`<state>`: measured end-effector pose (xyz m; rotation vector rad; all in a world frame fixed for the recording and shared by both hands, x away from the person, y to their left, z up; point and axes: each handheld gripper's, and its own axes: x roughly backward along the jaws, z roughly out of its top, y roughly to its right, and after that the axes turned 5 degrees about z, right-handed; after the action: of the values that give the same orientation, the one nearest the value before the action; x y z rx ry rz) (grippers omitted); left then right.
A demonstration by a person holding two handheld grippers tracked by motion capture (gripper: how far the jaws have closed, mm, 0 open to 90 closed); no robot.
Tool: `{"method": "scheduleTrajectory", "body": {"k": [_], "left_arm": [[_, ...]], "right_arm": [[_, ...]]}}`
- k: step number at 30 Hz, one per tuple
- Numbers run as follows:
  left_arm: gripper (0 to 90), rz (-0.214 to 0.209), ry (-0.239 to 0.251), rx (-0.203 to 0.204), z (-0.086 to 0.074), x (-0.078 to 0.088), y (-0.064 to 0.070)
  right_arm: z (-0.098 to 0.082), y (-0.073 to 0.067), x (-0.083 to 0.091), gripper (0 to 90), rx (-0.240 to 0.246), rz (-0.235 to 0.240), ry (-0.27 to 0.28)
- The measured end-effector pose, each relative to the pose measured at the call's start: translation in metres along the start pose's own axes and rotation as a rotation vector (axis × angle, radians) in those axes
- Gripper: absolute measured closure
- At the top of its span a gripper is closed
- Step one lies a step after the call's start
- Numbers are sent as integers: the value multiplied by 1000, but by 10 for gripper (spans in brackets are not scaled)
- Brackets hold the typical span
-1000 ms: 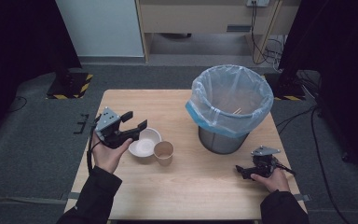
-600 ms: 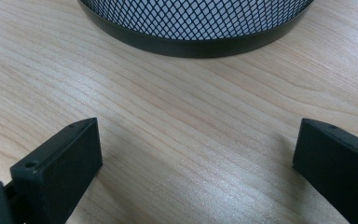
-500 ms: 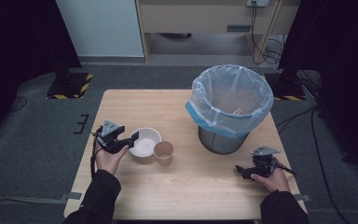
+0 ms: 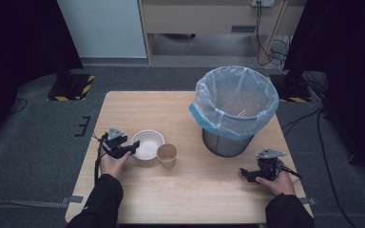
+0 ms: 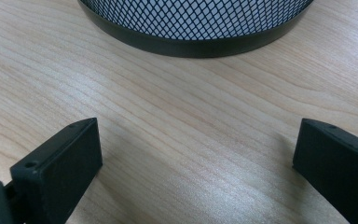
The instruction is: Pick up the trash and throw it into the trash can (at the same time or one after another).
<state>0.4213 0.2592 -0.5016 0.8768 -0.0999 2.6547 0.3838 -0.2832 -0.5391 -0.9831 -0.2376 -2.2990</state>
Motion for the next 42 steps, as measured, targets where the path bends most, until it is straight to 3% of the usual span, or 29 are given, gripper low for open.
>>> {"method": "scheduleTrajectory", "body": {"k": [10,25,34,37,42], "left_arm": [[496,-16,-57,29,-5,-8,-2],[753,-28,-87,62,-4,-4,-4],[809,-33,-48,80,2,3,-1],[818,-6,-21,54,6,8,1],[824,15,21,50,11,15,0]], "right_arm": [[0,0,0,14,0,0,0],[0,0,0,14,0,0,0],[0,0,0,14,0,0,0],[0,0,0,14,0,0,0],[0,0,0,14,0,0,0]]}}
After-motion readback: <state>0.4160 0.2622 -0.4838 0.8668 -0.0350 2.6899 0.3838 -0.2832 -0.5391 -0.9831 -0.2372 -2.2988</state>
